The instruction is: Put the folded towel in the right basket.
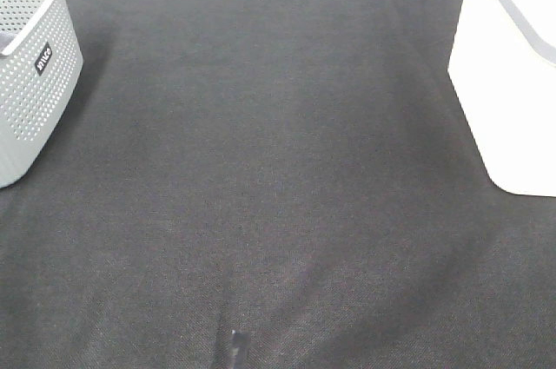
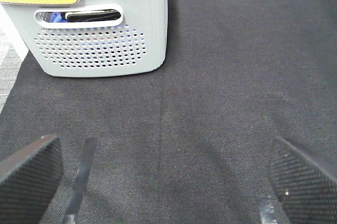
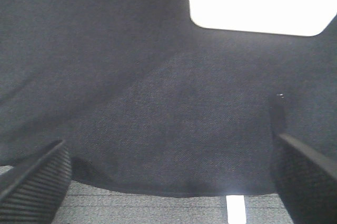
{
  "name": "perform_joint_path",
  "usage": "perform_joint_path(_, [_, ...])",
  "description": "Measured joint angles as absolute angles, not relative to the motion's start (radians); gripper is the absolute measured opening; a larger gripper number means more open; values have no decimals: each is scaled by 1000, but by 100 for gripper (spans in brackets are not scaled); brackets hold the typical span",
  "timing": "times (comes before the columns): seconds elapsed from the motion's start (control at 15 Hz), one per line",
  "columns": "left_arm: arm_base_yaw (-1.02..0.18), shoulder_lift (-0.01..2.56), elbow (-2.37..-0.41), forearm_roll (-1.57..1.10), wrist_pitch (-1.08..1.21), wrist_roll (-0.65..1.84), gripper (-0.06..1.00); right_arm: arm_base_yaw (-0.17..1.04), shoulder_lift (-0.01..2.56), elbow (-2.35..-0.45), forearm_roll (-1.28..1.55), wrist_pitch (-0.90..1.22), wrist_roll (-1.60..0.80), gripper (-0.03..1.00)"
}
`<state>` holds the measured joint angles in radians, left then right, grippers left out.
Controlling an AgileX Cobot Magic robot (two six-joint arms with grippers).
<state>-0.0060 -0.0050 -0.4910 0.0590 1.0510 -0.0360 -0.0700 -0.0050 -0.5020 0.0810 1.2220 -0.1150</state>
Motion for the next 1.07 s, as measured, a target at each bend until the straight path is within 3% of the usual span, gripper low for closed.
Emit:
perform_joint_path(0.33, [-6, -5, -491, 59, 1051, -36, 99, -70, -5, -462, 91, 1121, -103, 98])
perform_joint_path(1.07, [-6, -5, -491, 59, 1051, -36, 99, -70, -5, -462, 91, 1116, -103, 98])
